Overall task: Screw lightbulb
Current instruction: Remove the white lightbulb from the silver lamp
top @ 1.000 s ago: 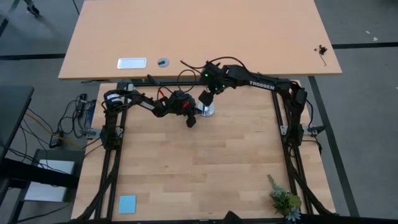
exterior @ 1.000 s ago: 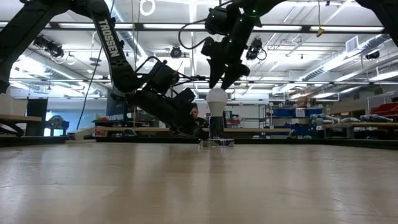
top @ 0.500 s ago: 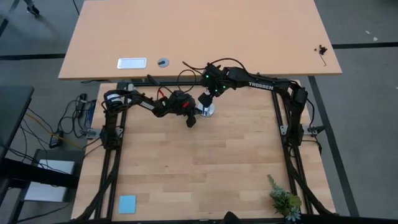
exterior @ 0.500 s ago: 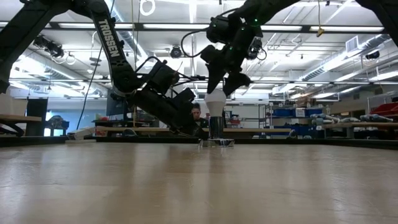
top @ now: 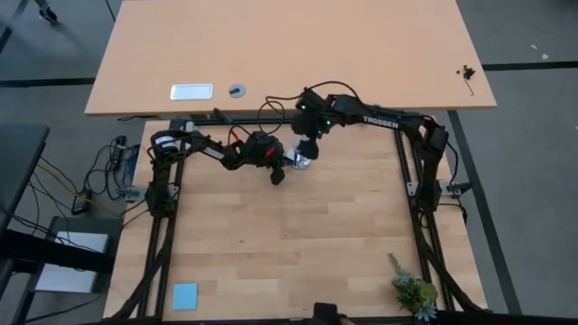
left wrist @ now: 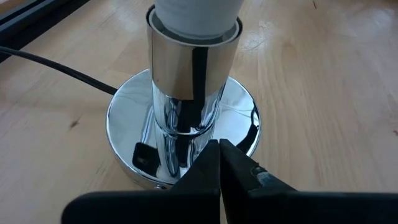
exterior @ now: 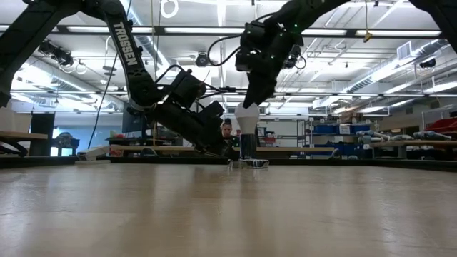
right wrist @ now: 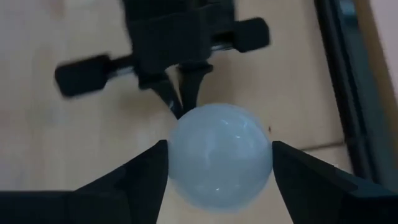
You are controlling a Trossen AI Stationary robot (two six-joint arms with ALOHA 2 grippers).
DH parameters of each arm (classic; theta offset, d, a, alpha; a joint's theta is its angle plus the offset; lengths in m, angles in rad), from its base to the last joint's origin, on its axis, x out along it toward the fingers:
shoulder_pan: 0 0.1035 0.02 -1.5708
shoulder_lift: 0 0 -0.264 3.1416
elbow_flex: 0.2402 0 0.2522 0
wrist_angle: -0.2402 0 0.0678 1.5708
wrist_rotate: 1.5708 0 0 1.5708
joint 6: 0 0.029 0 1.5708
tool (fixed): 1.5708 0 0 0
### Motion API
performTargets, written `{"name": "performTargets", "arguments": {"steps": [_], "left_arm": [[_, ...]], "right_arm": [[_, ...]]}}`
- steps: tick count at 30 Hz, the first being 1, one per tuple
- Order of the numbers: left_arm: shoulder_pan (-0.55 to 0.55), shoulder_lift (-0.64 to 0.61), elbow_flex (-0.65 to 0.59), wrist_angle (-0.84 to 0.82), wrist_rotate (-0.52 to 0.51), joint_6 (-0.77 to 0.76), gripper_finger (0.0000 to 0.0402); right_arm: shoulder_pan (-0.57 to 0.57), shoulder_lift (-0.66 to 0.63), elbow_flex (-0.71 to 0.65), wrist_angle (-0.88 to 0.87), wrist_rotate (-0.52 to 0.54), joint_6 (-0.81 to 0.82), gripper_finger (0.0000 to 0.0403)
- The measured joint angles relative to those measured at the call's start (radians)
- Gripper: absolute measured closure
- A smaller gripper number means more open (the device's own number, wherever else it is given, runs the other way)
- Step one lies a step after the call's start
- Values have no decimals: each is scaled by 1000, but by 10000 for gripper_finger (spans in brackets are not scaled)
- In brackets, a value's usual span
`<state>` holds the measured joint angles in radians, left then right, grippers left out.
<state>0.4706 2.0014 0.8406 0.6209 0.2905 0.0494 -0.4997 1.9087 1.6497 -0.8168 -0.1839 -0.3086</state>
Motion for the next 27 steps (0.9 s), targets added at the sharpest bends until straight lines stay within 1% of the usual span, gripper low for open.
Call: {"name": "performTargets", "arguments": {"steps": [3, 5, 10, 13, 16, 21, 23, 25, 27], "left_arm": [[0, 0, 0, 0, 0, 3, 401], [0, 0, 0, 0, 0, 11, 401], [0, 0, 0, 0, 1, 18, 401], [0, 0, 0, 0, 2, 18, 401], [0, 0, 0, 0, 2, 18, 401], [0, 0, 0, 0, 5, 18, 401], [0, 0, 0, 0, 6, 18, 401], [0, 0, 0, 0, 5, 16, 401], [0, 0, 0, 0, 5, 14, 401]], "right_arm": [[-19, -1, 0, -2, -14, -154, 127], [-32, -2, 0, 0, -15, -220, 128], [-37, -9, -2, 15, -20, -230, 133], [-22, -26, -6, 16, -3, -222, 132], [-2, -49, -7, 27, 32, -121, 125], [38, -93, -5, 28, 188, 61, 111], [46, -101, -5, 27, 194, 204, 107], [47, -106, -4, 35, 153, 352, 104], [51, -97, -3, 32, 122, 419, 101]]}}
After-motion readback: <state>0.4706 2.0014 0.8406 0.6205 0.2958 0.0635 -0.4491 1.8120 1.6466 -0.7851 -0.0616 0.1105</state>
